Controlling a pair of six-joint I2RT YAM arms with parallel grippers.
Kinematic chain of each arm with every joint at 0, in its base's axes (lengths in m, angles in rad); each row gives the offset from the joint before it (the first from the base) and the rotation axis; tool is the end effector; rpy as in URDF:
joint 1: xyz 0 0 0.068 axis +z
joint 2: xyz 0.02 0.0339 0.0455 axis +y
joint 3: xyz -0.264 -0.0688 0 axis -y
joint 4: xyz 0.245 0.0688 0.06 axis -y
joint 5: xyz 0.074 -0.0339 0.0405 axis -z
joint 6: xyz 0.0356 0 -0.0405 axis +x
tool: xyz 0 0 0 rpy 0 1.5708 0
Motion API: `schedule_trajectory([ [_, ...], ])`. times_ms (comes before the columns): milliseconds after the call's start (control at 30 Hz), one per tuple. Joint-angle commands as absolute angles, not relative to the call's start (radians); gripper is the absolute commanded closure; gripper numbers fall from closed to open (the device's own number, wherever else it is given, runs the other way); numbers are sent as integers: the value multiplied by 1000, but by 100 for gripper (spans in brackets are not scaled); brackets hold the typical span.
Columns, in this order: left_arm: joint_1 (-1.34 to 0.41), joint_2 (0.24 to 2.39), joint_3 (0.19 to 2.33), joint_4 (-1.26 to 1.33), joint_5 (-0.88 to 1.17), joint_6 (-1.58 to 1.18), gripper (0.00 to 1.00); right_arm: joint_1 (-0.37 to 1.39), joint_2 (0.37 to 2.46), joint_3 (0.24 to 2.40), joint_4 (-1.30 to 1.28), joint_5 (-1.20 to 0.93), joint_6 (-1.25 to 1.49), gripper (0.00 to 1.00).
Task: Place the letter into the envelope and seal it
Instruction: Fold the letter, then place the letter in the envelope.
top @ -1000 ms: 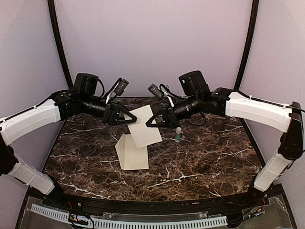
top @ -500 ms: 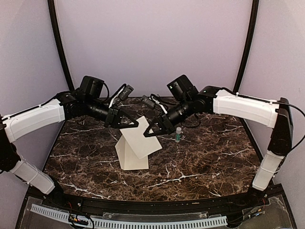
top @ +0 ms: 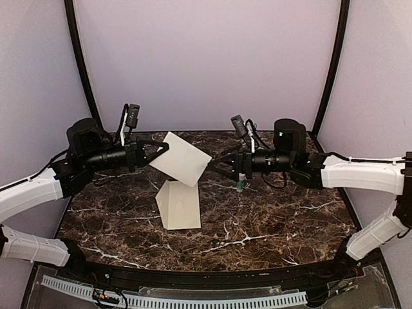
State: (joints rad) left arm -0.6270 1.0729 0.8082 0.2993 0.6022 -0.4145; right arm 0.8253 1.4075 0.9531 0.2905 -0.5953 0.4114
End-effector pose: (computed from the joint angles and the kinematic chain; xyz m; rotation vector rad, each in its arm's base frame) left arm 0.1901 -0.1626 0.3428 0.6851 1.5454 -1.2624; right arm 0.2062 0.2528 0.3035 -0.8590 1.7272 1.3845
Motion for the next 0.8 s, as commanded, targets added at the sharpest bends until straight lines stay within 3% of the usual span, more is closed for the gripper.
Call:
schedule_trajectory([
  [0, -632, 1026, 693, 701, 410, -641, 100, 838, 1482, 890, 815, -512, 673, 6],
  [200, -632, 993, 632, 807, 358, -699, 100, 875, 1628, 1020, 837, -589, 694, 14],
  [433, -632, 979, 605, 826, 354, -727, 100, 881, 1675, 1054, 926, -626, 721, 48],
  [667, -632, 982, 597, 835, 373, -753, 100, 885, 1709, 1093, 954, -664, 747, 67],
  [767, -632, 991, 595, 842, 384, -761, 100, 886, 1707, 1096, 940, -664, 737, 82],
])
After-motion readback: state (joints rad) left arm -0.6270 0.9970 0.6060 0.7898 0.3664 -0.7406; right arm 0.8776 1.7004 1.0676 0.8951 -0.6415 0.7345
